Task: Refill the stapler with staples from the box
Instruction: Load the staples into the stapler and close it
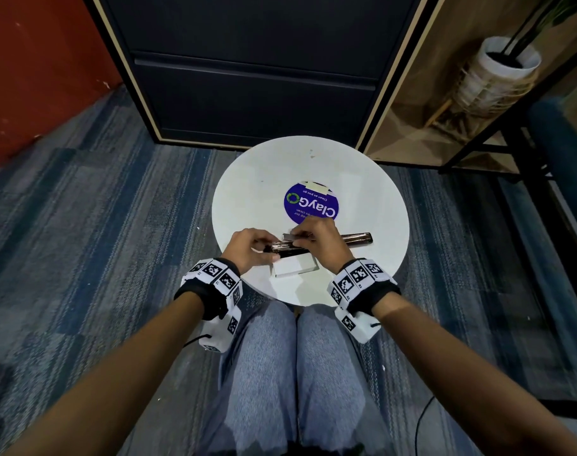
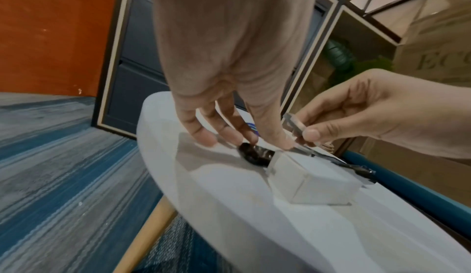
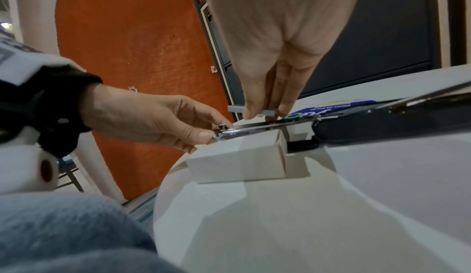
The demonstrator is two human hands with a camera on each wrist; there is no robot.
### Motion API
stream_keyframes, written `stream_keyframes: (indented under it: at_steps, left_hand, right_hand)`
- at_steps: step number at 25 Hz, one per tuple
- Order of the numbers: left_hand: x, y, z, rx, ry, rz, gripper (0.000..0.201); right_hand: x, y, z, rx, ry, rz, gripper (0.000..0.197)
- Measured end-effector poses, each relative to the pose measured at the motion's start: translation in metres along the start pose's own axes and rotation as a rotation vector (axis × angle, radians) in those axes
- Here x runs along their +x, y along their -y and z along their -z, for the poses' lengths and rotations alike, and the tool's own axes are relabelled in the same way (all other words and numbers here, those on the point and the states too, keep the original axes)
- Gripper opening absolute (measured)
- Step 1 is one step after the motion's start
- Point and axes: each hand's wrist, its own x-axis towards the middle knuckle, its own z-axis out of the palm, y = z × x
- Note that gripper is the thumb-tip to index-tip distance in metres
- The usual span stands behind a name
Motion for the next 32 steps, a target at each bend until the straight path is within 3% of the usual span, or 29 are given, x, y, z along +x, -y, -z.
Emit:
stream_keyframes:
  at_steps: [6, 24, 28, 32]
  left_hand:
    - [-0.002, 0.005, -0.007, -0.04, -0.141, 0.013, 0.025]
    - [0.006, 0.011, -0.005, 0.066, -0.117, -0.037, 0.02]
    - [0.005, 0.011, -0.006, 0.062, -0.116, -0.047, 0.019]
    - [0.001, 0.018, -0.007, 0.109, -0.132, -0.069, 0.03]
  right_hand:
    - [0.001, 0.006, -0.003, -0.091, 0.068, 0.047, 0.014]
    - [0.012, 0.008, -0.005, -0.193, 0.164, -0.011, 0.015]
    - [0.012, 0.008, -0.005, -0.25, 0.203, 0.012, 0.018]
    - [0.0, -0.018, 0.02, -0.217, 0.165, -0.032, 0.036]
